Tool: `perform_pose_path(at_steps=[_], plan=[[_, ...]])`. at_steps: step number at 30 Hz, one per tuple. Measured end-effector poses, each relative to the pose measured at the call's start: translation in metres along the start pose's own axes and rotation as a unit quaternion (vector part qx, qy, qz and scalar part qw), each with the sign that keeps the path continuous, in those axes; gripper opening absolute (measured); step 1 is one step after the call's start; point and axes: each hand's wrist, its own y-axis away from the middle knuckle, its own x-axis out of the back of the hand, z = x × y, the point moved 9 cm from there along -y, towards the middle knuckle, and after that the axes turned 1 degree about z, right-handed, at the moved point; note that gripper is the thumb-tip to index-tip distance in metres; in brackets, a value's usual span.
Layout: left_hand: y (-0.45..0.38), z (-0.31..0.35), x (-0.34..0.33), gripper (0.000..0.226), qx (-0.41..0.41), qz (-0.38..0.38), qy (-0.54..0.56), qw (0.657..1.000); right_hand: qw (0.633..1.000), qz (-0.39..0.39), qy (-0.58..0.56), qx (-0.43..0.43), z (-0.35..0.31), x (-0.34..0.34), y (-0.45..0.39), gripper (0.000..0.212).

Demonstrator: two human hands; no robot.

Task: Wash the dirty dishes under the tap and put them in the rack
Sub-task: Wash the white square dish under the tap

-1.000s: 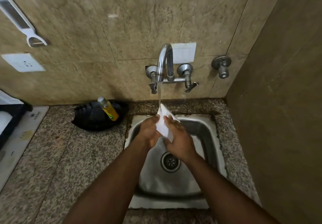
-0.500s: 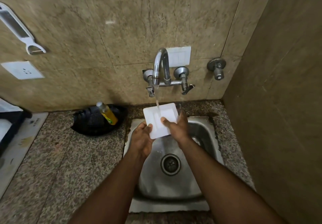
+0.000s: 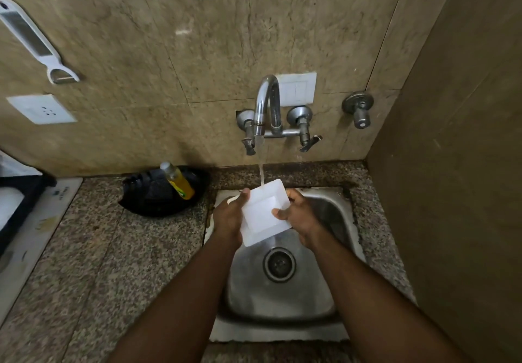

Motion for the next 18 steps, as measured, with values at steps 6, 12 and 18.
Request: perform_pose_path(at_steps=[6,12,18], plan=[[0.003,0.014,-0.015,0.071,-0.035,0.064,-0.012,0.997,0.998,0.055,-0.012,-0.005,0.008,0.001,0.0,0.038],[0.014,0.01,-0.039,0.036,-0.078,0.047,-0.043,0.995,0.962,0.254,0.069,-0.075,-0.003,0.034,0.01,0.092],[0.013,-0.002,-0.037,0.038,-0.059,0.044,0.027,0.997,0.939,0.284,0.175,-0.084,-0.012,0.049,0.001,0.076]])
